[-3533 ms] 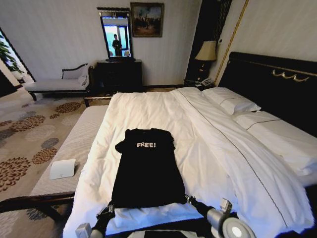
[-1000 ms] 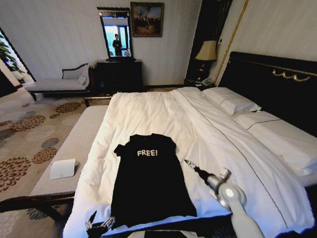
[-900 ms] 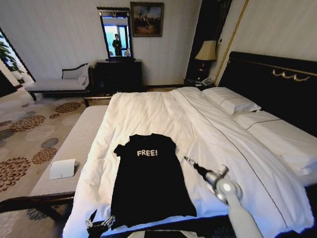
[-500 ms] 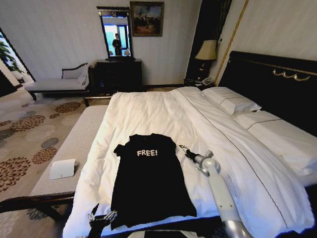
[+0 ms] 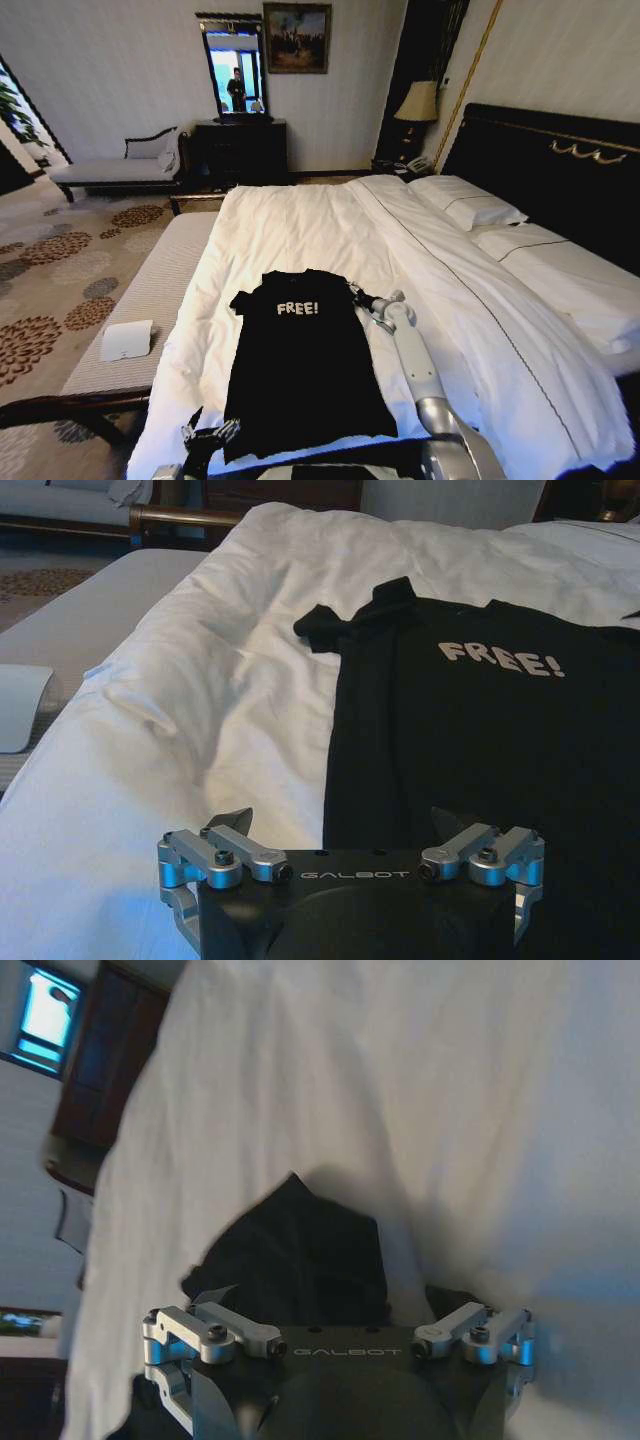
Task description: Fold the clothes on the bed.
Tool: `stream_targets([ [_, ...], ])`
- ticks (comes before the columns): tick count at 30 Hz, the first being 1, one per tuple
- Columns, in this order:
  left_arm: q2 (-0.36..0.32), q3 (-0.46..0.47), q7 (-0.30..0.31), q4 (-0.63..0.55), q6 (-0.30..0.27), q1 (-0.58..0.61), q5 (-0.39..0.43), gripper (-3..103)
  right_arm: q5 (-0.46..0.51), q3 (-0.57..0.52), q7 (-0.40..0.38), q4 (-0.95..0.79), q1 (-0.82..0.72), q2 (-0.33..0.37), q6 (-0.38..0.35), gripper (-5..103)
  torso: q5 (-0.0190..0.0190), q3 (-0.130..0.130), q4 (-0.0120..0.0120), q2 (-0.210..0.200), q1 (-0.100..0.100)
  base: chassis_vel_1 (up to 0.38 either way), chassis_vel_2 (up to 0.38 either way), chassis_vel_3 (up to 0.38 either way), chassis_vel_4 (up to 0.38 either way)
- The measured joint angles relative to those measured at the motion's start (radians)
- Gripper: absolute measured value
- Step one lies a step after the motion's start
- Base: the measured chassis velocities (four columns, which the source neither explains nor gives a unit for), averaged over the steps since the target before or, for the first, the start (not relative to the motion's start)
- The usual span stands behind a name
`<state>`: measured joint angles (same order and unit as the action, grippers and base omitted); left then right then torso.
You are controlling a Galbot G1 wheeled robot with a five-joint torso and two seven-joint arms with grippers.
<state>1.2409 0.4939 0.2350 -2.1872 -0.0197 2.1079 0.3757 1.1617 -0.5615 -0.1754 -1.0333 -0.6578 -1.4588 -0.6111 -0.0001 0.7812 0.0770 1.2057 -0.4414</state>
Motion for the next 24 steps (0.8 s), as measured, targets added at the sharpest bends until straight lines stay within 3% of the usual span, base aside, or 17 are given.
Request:
stream_targets([
  [5, 0.003, 0.003, 0.000, -0.008, 0.000, 0.002, 0.005, 100, -0.027, -0.001, 0.001, 0.030, 0.011, -0.015, -0.005, 100, -0.0002, 0.000, 0.0002, 0.000, 0.000, 0.000, 0.000, 0.000, 0.000],
  [9, 0.006, 0.005, 0.000, -0.008, 0.000, 0.000, 0.011, 100, 0.005, 0.008, -0.026, -0.019, 0.011, -0.021, -0.013, 100, 0.0003, 0.000, 0.0002, 0.000, 0.000, 0.000, 0.000, 0.000, 0.000],
  [12, 0.007, 0.006, 0.008, -0.009, -0.004, -0.010, 0.031, 100, 0.069, 0.062, -0.065, -0.132, -0.002, -0.029, -0.026, 100, 0.0000, 0.000, -0.0001, 0.000, 0.000, 0.000, 0.000, 0.000, 0.000],
  [16, 0.006, 0.006, 0.013, -0.013, -0.009, -0.021, 0.037, 100, 0.075, 0.128, -0.073, -0.194, -0.020, -0.034, -0.028, 100, -0.0002, 0.000, 0.0000, 0.000, 0.000, 0.000, 0.000, 0.000, 0.000],
  [24, 0.003, 0.017, 0.014, -0.025, -0.005, -0.014, 0.051, 100, 0.001, 0.277, -0.058, -0.231, -0.070, -0.032, -0.030, 100, 0.0001, 0.000, -0.0001, 0.000, 0.000, 0.000, 0.000, 0.000, 0.000],
])
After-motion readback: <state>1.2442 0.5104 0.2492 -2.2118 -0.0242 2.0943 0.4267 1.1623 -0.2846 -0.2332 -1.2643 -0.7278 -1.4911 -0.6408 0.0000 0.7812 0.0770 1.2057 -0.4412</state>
